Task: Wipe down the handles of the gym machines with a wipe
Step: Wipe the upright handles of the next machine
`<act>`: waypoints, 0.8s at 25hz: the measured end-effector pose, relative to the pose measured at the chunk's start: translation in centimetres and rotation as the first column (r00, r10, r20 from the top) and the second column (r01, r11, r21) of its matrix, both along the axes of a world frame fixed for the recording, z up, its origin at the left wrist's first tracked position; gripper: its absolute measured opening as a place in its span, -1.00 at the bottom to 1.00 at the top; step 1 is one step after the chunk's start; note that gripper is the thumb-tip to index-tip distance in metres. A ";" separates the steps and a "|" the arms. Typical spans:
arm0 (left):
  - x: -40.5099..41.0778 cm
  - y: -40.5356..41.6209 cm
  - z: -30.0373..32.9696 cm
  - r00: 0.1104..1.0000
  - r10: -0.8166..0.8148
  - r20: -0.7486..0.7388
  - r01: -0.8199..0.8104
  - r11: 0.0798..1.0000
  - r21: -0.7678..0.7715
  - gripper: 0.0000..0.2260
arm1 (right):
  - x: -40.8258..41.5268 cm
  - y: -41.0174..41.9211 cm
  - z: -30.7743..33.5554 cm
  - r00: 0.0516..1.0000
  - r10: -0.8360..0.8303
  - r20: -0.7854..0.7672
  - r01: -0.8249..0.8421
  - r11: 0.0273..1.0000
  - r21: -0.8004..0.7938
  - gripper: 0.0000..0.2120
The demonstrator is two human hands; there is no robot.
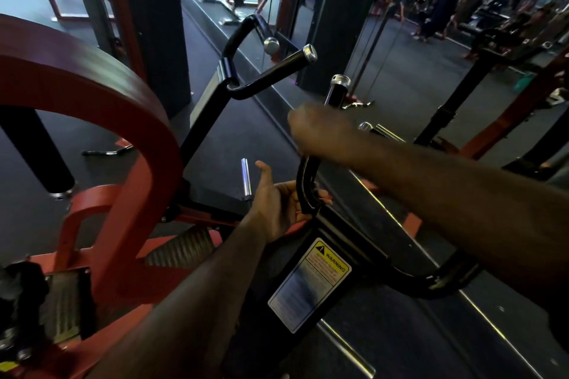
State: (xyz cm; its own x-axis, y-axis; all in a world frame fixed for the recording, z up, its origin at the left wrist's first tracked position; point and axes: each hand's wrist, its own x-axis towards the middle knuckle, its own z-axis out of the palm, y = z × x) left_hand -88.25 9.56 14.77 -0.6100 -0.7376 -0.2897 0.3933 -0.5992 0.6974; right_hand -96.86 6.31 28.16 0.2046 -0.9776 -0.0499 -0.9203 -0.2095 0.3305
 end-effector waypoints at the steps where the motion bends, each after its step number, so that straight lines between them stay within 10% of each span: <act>1: 1.0 -0.1 -1.3 0.999 -0.024 0.033 0.024 1.000 0.001 0.03 | -1.1 -1.2 1.5 0.999 -0.033 0.017 0.034 0.991 -0.126 -0.86; 4: 1.3 -0.1 -1.4 0.999 -0.003 -0.033 0.006 0.996 0.091 0.05 | -1.7 -2.0 2.0 0.991 -0.077 0.113 0.102 0.967 -0.234 -0.85; 10: -1.1 0.5 1.5 0.900 0.412 -0.144 -0.385 0.904 0.185 -0.33 | 3.7 3.9 -3.2 0.999 0.033 0.023 -0.038 0.952 0.305 -0.71; 15: 1.6 -0.3 -2.2 0.999 -0.014 -0.029 0.016 0.997 0.080 -0.02 | -1.4 -2.4 2.8 0.995 -0.081 0.064 0.091 0.980 -0.177 -0.80; 20: 1.0 0.1 -1.7 0.997 0.039 -0.071 -0.034 0.997 0.075 -0.02 | 0.7 0.4 0.1 0.979 0.086 -0.187 -0.103 0.992 -0.080 -0.77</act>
State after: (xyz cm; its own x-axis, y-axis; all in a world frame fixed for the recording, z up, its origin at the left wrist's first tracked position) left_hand -87.29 9.68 13.09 -0.6046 -0.7380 -0.2997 0.4638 -0.6321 0.6208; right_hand -96.13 6.76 28.24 0.2916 -0.9565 -0.0088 -0.8203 -0.2548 0.5120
